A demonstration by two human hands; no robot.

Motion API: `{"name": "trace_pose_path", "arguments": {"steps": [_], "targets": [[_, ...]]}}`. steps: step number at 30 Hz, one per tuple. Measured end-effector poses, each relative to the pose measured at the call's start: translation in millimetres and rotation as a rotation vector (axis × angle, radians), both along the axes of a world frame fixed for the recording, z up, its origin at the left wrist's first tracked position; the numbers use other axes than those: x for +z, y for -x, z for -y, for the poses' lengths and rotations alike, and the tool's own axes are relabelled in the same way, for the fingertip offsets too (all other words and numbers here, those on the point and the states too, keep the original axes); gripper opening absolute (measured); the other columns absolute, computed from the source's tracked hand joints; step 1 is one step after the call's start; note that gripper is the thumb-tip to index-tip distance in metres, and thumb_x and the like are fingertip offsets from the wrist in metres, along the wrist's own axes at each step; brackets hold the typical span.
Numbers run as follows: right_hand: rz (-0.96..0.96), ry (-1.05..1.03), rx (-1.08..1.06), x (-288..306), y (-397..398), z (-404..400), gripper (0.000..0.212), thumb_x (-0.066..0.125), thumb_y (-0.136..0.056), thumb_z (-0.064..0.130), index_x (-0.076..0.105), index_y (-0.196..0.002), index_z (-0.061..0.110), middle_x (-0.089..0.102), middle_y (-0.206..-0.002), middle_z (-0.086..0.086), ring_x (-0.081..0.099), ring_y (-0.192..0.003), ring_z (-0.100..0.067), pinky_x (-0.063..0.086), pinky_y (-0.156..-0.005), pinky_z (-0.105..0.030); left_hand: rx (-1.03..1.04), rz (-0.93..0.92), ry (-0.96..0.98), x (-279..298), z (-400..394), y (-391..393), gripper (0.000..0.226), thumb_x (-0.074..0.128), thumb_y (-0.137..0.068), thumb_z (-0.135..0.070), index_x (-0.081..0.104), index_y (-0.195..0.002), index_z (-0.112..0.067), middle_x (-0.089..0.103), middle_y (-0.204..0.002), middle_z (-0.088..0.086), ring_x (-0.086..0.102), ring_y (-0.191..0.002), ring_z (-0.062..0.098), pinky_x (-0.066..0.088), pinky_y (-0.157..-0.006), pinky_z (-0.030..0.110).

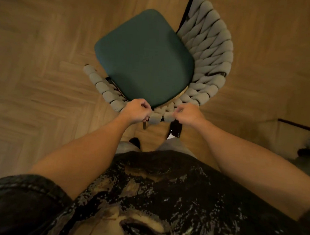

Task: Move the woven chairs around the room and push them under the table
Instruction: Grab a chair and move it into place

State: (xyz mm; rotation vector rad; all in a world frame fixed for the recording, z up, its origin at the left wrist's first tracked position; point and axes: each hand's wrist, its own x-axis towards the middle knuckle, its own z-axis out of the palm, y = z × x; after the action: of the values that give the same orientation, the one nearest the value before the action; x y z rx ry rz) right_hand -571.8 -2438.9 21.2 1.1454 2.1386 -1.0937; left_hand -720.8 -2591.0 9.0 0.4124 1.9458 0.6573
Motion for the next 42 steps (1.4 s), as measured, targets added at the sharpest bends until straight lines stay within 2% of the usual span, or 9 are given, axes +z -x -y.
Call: {"name": "trace_pose_path", "arguments": {"steps": [2, 5, 8, 11, 15, 21, 25, 33, 42], "targets": [[-0.015, -0.008, 0.084, -3, 11, -28, 0.016, 0.061, -0.094, 0.020, 0.076, -0.096, 0.014, 0.069, -0.100, 0.000, 0.064, -0.102, -0.018, 0.048, -0.077, -0.030, -0.005, -0.075, 0.035, -9, -18, 3, 0.010, 0.058, -0.094, -0.014, 0.066, -0.096, -0.008, 0.073, -0.084, 0.009, 0.070, -0.084, 0.027, 0.060, -0.081, 0.044], [0.022, -0.047, 0.306, -15, 23, -73, 0.014, 0.060, -0.093, 0.027, 0.071, -0.091, 0.019, 0.067, -0.098, -0.001, 0.060, -0.105, -0.023, 0.043, -0.075, -0.030, -0.019, -0.115, 0.111, -16, -44, -2, 0.012, 0.060, -0.094, -0.018, 0.067, -0.101, -0.011, 0.071, -0.089, 0.003, 0.067, -0.091, 0.023, 0.056, -0.077, 0.036], [0.102, -0.060, 0.578, -24, 28, -111, 0.028, 0.067, -0.089, 0.042, 0.066, -0.109, 0.022, 0.066, -0.109, -0.004, 0.055, -0.114, -0.028, 0.046, -0.080, -0.033, -0.063, -0.096, 0.205, -25, -62, -12, 0.017, 0.064, -0.093, -0.024, 0.065, -0.108, -0.015, 0.069, -0.101, 0.003, 0.063, -0.096, 0.020, 0.051, -0.076, 0.031], [0.193, -0.058, 0.786, -27, 30, -142, 0.058, 0.071, -0.087, 0.052, 0.054, -0.136, 0.026, 0.060, -0.131, -0.004, 0.054, -0.121, -0.027, 0.049, -0.094, -0.041, -0.269, -0.043, 0.321, -36, -72, -23, 0.047, 0.071, -0.087, -0.034, 0.056, -0.128, -0.019, 0.065, -0.110, 0.004, 0.059, -0.096, 0.018, 0.051, -0.078, 0.032], [0.339, -0.139, 1.048, -36, 37, -177, 0.082, 0.078, -0.076, 0.060, 0.041, -0.145, 0.035, 0.057, -0.139, -0.004, 0.052, -0.128, -0.031, 0.043, -0.105, -0.050, -0.508, 0.001, 0.474, -49, -84, -39, 0.090, 0.073, -0.075, -0.058, 0.035, -0.152, -0.031, 0.046, -0.150, 0.006, 0.044, -0.135, 0.031, 0.041, -0.110, 0.049], [0.466, -0.216, 1.335, -50, 38, -211, 0.088, 0.083, -0.078, 0.038, 0.035, -0.152, 0.032, 0.058, -0.135, -0.003, 0.054, -0.124, -0.028, 0.044, -0.105, -0.046, -0.724, -0.084, 0.558, -62, -86, -48, 0.096, 0.075, -0.079, -0.052, 0.021, -0.156, -0.039, 0.038, -0.155, 0.004, 0.040, -0.138, 0.034, 0.036, -0.113, 0.051], [0.459, -0.264, 1.394, -59, 37, -216, 0.086, 0.076, -0.082, 0.014, 0.033, -0.153, 0.034, 0.057, -0.136, -0.005, 0.052, -0.127, -0.029, 0.043, -0.105, -0.044, -0.737, -0.115, 0.564, -57, -90, -47, 0.082, 0.069, -0.089, -0.037, 0.022, -0.156, -0.040, 0.039, -0.154, 0.005, 0.041, -0.137, 0.034, 0.039, -0.110, 0.049], [0.467, -0.267, 1.384, -62, 36, -205, 0.092, 0.068, -0.088, 0.008, 0.021, -0.160, 0.038, 0.054, -0.144, -0.005, 0.048, -0.134, -0.030, 0.034, -0.113, -0.051, -0.781, -0.134, 0.567, -48, -85, -38, 0.077, 0.066, -0.092, -0.030, 0.024, -0.155, -0.041, 0.044, -0.150, 0.004, 0.047, -0.133, 0.032, 0.044, -0.103, 0.050], [0.472, -0.259, 1.227, -46, 47, -160, 0.085, 0.063, -0.094, 0.008, 0.020, -0.160, 0.039, 0.053, -0.144, -0.006, 0.050, -0.131, -0.029, 0.042, -0.101, -0.044, -0.937, -0.233, 0.539, -39, -56, 16, 0.079, 0.069, -0.088, -0.027, 0.028, -0.152, -0.045, 0.053, -0.139, 0.001, 0.054, -0.122, 0.028, 0.049, -0.094, 0.046]]}}
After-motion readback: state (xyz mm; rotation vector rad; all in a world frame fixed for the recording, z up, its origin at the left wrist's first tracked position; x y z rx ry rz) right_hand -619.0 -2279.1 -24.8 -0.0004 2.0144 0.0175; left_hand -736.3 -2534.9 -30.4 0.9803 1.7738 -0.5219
